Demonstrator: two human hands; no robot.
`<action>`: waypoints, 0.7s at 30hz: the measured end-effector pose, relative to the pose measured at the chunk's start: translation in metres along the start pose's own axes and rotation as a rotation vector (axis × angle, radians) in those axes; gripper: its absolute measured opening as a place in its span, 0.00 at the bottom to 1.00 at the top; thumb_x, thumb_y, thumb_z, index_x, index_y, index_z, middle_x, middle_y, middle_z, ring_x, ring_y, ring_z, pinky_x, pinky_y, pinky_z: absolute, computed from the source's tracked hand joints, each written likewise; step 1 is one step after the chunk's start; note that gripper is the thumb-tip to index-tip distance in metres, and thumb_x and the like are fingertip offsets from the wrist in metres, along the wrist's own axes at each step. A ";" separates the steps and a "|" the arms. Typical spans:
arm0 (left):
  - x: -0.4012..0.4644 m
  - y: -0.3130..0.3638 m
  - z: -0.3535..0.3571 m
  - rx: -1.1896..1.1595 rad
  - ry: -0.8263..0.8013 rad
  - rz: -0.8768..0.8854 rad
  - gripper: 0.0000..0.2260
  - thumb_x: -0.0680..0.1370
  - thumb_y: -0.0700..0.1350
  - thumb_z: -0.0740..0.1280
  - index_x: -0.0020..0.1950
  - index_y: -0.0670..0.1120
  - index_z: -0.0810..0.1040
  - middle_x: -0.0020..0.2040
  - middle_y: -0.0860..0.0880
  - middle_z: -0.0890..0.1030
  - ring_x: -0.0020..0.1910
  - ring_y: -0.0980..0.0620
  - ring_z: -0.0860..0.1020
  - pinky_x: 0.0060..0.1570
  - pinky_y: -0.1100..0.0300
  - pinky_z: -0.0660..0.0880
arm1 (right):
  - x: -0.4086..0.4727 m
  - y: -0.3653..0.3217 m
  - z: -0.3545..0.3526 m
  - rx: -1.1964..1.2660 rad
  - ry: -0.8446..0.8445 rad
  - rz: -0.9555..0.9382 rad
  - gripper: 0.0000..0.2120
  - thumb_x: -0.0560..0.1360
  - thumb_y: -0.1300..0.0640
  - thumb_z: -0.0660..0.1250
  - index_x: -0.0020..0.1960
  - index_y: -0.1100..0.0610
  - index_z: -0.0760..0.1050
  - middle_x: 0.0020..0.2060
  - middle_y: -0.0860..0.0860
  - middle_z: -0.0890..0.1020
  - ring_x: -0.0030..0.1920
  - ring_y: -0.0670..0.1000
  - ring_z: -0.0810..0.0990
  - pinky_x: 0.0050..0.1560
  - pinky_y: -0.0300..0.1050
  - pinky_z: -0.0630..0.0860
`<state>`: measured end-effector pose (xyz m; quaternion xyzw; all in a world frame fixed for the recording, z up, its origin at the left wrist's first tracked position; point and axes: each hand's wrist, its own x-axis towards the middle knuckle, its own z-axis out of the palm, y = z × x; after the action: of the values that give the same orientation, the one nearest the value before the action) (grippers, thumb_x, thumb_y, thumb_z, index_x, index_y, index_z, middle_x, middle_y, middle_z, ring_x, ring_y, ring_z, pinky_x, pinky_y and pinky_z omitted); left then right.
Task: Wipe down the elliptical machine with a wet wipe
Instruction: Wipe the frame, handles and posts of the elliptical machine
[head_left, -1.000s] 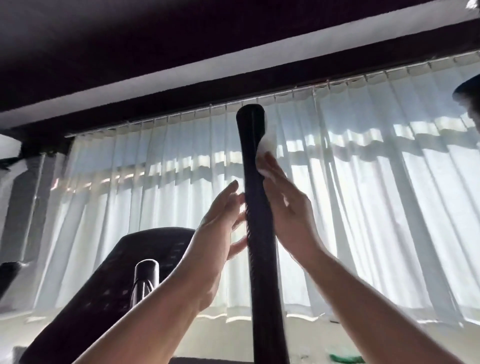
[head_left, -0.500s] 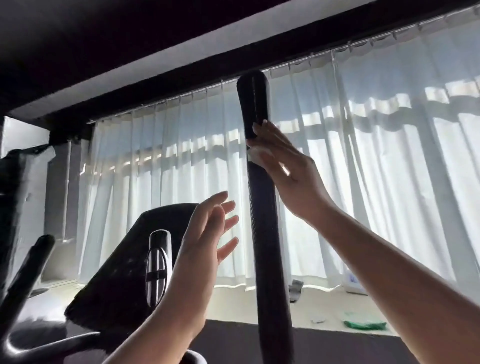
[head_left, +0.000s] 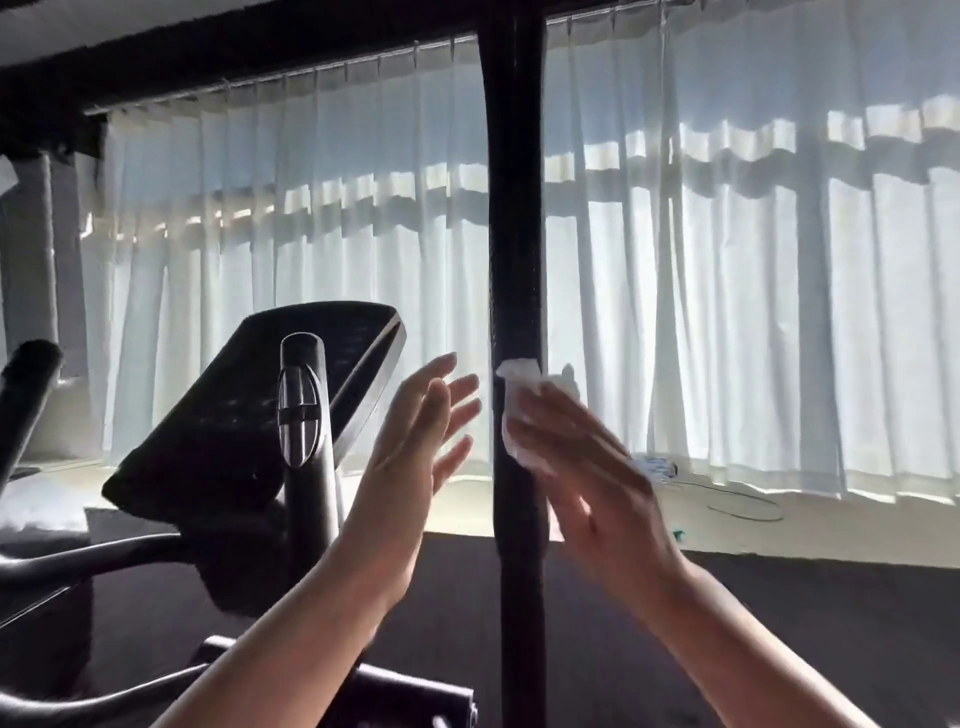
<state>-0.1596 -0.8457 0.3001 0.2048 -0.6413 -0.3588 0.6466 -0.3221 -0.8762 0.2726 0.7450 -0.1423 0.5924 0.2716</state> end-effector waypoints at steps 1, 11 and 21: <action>-0.004 -0.003 -0.004 -0.008 0.029 -0.012 0.16 0.77 0.60 0.61 0.61 0.56 0.75 0.59 0.55 0.82 0.59 0.57 0.80 0.64 0.52 0.73 | 0.024 0.004 -0.001 -0.012 -0.001 -0.002 0.12 0.79 0.64 0.64 0.58 0.70 0.77 0.63 0.64 0.76 0.69 0.56 0.72 0.71 0.48 0.67; -0.050 -0.037 -0.027 0.023 0.019 -0.154 0.20 0.74 0.59 0.54 0.62 0.56 0.74 0.58 0.54 0.82 0.58 0.59 0.79 0.61 0.55 0.72 | -0.019 -0.008 0.014 -0.215 -0.259 -0.113 0.06 0.75 0.65 0.68 0.47 0.68 0.82 0.51 0.59 0.84 0.60 0.58 0.78 0.66 0.54 0.71; -0.092 -0.071 -0.031 0.040 -0.100 -0.349 0.19 0.75 0.60 0.55 0.64 0.58 0.72 0.62 0.53 0.79 0.62 0.56 0.77 0.67 0.48 0.69 | -0.089 -0.032 0.002 -0.298 -0.516 -0.154 0.10 0.75 0.64 0.70 0.55 0.65 0.82 0.58 0.58 0.81 0.64 0.55 0.76 0.70 0.50 0.68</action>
<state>-0.1360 -0.8318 0.1835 0.3076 -0.6342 -0.4624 0.5379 -0.3265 -0.8613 0.1793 0.8314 -0.2350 0.3342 0.3767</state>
